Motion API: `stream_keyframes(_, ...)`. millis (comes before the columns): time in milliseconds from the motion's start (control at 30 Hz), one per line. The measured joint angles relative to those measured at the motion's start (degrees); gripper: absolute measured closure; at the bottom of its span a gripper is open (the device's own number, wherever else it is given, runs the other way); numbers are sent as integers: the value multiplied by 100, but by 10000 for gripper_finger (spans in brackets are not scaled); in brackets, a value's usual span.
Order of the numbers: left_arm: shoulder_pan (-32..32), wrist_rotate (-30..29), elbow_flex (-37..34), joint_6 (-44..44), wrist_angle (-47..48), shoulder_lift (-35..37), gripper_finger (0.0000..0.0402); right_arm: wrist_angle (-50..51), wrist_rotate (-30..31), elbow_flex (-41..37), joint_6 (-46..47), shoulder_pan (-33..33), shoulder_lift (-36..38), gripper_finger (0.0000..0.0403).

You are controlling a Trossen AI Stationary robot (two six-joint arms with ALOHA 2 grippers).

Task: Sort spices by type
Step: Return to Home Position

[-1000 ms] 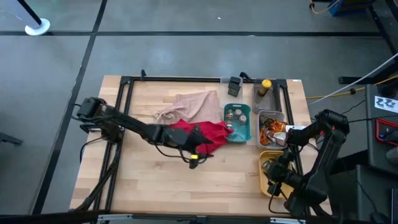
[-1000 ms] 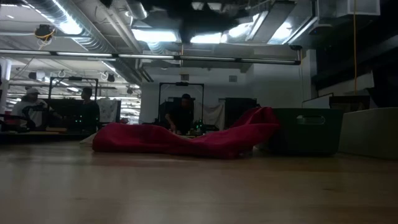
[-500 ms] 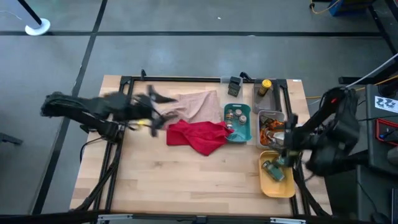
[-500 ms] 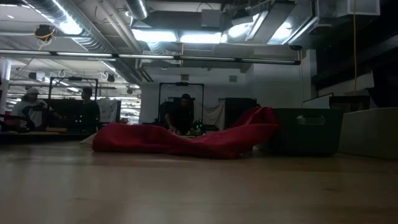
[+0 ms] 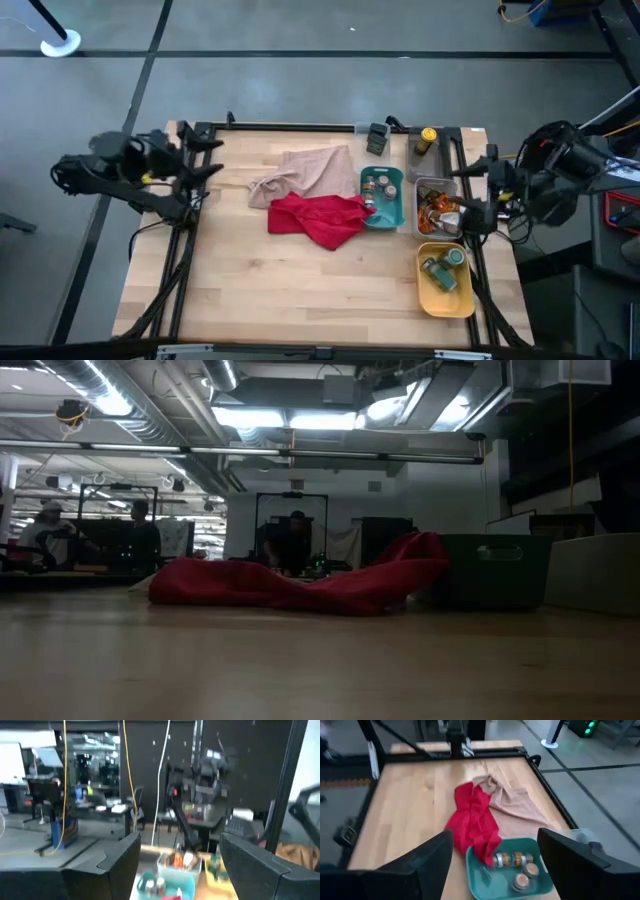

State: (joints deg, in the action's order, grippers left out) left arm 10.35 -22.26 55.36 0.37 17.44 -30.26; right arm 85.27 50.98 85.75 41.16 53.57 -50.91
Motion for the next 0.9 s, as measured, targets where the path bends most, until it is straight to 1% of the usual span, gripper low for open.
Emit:
stream_keyframes(100,0,112,-602,-40,-54,173,147,-539,-2,-382,-51,-1,371,113)
stream_keyframes(167,0,135,-1083,-41,-358,249,147,-1099,-106,-800,-138,-1,654,113)
stream_keyframes(333,-2,140,-2272,73,-1372,547,147,-2598,-418,-2168,-456,1,1426,113)
stream_keyframes(433,-2,140,-2816,77,-1674,862,147,-3375,-471,-2993,-588,1,1968,113)
stream_keyframes(567,-2,139,-3347,-147,-1709,1448,147,-3941,-504,-3865,-698,1,2651,113)
stream_keyframes(733,-2,42,-3864,-268,-1706,2341,147,-4400,-504,-4611,-713,-1,3555,113)
stream_keyframes(867,-2,39,-4264,-294,-1703,3024,147,-4974,-502,-5298,-929,1,4045,113)
stream_keyframes(900,-3,5,-4357,-293,-1764,3012,147,-5224,-507,-5472,-1008,1,4115,113)
